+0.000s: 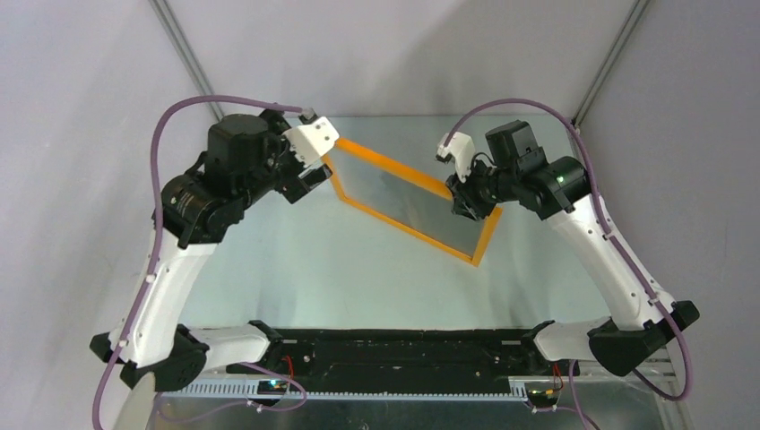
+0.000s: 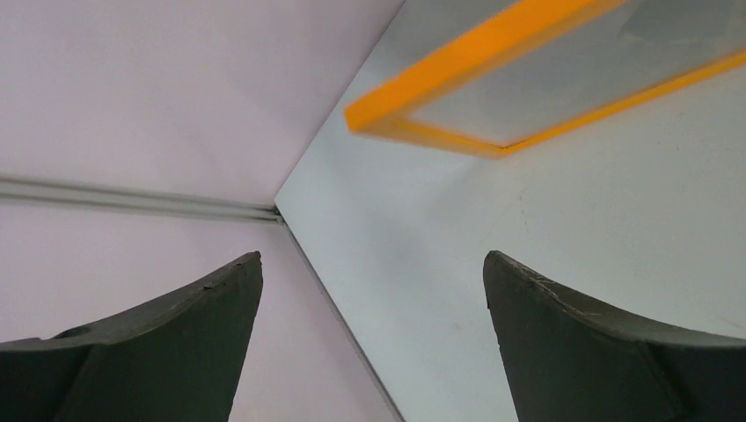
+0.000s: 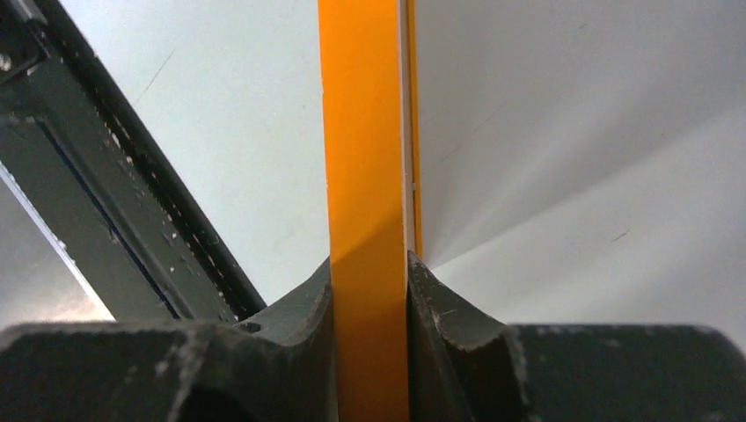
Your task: Put the photo into the frame
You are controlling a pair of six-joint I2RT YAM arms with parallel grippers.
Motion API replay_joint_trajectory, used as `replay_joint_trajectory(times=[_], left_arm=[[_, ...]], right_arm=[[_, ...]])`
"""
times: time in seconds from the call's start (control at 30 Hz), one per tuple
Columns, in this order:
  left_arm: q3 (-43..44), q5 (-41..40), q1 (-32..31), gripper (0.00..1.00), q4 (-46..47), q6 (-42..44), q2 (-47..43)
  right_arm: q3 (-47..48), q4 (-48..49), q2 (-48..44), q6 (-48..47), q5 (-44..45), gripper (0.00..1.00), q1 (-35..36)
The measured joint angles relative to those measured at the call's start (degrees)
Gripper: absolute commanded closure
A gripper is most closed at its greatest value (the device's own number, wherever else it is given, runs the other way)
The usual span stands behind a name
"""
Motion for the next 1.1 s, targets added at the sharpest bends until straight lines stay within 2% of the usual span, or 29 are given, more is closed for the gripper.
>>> replay_joint_trajectory(times=[0.37,0.73,0.87,1.1], left_arm=[[-11.98,-0.79,1.14,0.00,3.58,-2.27,-6.97],[-20.41,0.74,1.25,0.00,6.01,-5.14,-9.49],[-23.32,1.22,1.25,0.00,7.10,-6.14,-9.94],[-29.73,5.09,2.75,0.00,10.38,-10.36,-8.74]], right_arm=[[7.28,0.55,8.50,8.70,-3.96,1.00,-9.51],[9.60,1.05,15.93,15.78,-14.19,1.00,-21.40],[6.34,3.41,16.02,17.68,-17.84,1.00,-24.92],[-5.05,12.04,16.02,22.69,-26.23,1.00,-33.07]])
